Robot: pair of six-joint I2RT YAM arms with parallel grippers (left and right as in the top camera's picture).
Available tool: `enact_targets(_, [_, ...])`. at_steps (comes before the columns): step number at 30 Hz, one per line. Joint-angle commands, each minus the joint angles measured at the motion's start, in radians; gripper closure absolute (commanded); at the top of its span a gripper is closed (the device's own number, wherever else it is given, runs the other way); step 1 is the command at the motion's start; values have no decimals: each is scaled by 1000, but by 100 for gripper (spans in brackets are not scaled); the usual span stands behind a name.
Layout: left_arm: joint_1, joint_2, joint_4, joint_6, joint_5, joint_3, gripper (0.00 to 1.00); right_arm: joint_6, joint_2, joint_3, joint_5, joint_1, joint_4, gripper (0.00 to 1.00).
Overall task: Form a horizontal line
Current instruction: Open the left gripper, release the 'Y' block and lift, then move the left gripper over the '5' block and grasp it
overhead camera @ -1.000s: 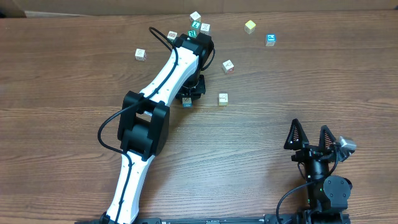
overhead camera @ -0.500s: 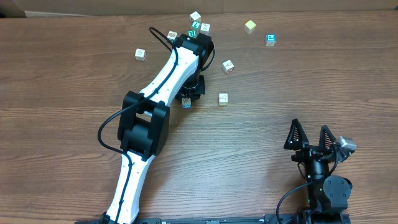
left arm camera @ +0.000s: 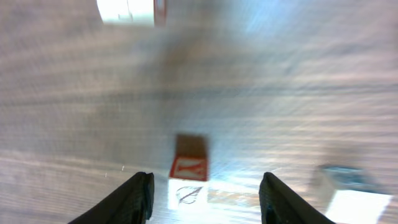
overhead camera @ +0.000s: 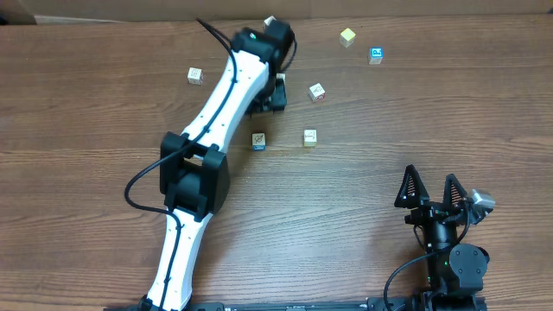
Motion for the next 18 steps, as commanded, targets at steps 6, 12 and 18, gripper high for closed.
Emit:
enact_targets(6, [-85, -6, 92, -138, 68, 35, 54, -7, -6, -10, 6, -5, 5, 0])
enact_targets(12, [-179, -6, 147, -145, 64, -31, 56, -6, -6, -10, 6, -5, 5, 0])
enact_targets(18, [-235, -6, 200, -145, 22, -113, 60, -6, -6, -10, 6, -5, 5, 0])
